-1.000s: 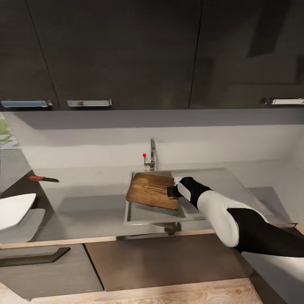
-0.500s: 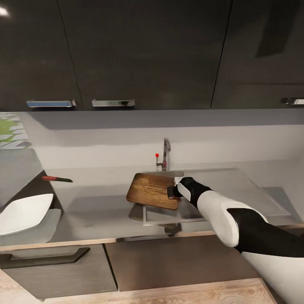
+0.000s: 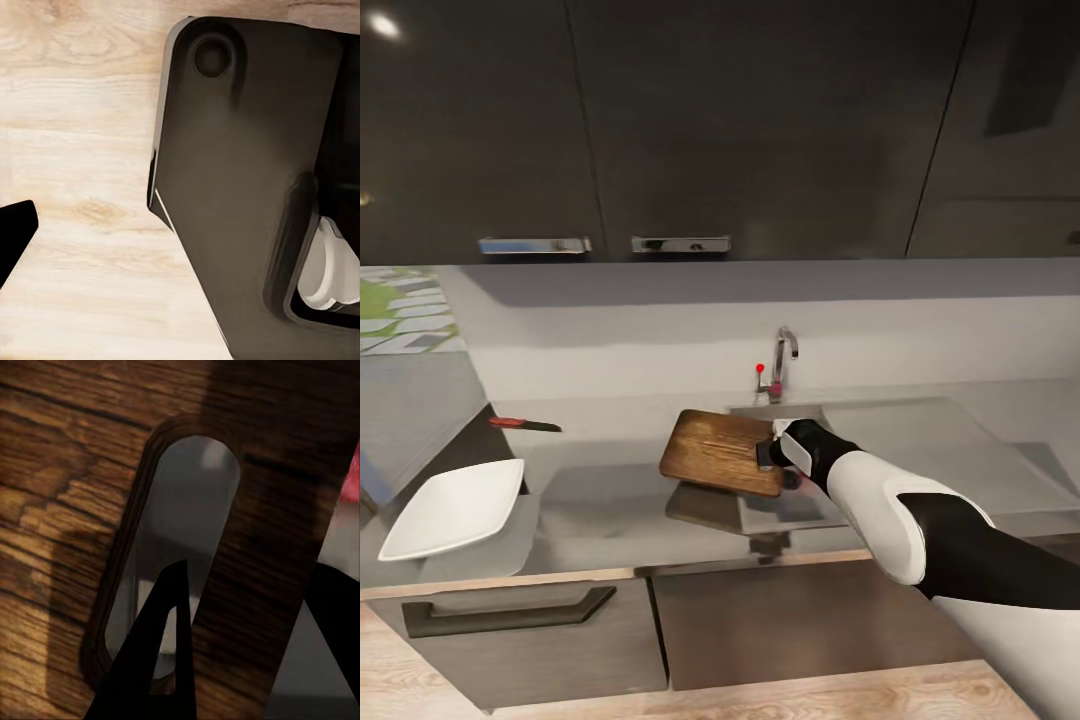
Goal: In the kitchen, take the Vidalia onion out of the sink, dice it on the chopping board with the paring knife, put the diced onion into the bowl on the countertop, then place both the paring knife and the chopping board into the sink.
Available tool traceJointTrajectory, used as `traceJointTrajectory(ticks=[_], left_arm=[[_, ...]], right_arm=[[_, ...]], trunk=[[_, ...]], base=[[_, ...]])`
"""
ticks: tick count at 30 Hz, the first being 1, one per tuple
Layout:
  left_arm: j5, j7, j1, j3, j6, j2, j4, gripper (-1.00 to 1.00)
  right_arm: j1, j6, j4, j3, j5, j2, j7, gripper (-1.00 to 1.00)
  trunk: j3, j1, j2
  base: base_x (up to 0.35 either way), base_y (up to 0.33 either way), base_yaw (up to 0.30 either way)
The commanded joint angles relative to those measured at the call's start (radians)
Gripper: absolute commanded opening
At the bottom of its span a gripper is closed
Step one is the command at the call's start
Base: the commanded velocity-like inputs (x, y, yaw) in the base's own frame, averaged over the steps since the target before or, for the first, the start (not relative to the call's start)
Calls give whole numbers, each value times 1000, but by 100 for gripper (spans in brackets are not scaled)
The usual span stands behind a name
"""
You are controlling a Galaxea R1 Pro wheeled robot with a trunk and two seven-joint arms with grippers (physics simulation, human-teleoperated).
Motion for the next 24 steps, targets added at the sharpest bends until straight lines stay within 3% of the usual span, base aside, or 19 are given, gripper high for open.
traceJointTrajectory(ticks=[1, 13, 24], left_arm=[[2, 0, -1, 4, -5, 0, 2, 100], [2, 0, -1, 4, -5, 0, 2, 100], [2, 0, -1, 4, -5, 0, 2, 100]], right_arm=[[-1, 5, -2, -10, 3, 1, -4, -100], [-1, 5, -2, -8, 7, 1, 1, -100], [-1, 5, -2, -8, 8, 1, 2, -100]], trunk=[[-2, 1, -2], [-2, 1, -2], [-2, 1, -2]], base=[[0, 109, 0], [0, 33, 0], [0, 255, 0]])
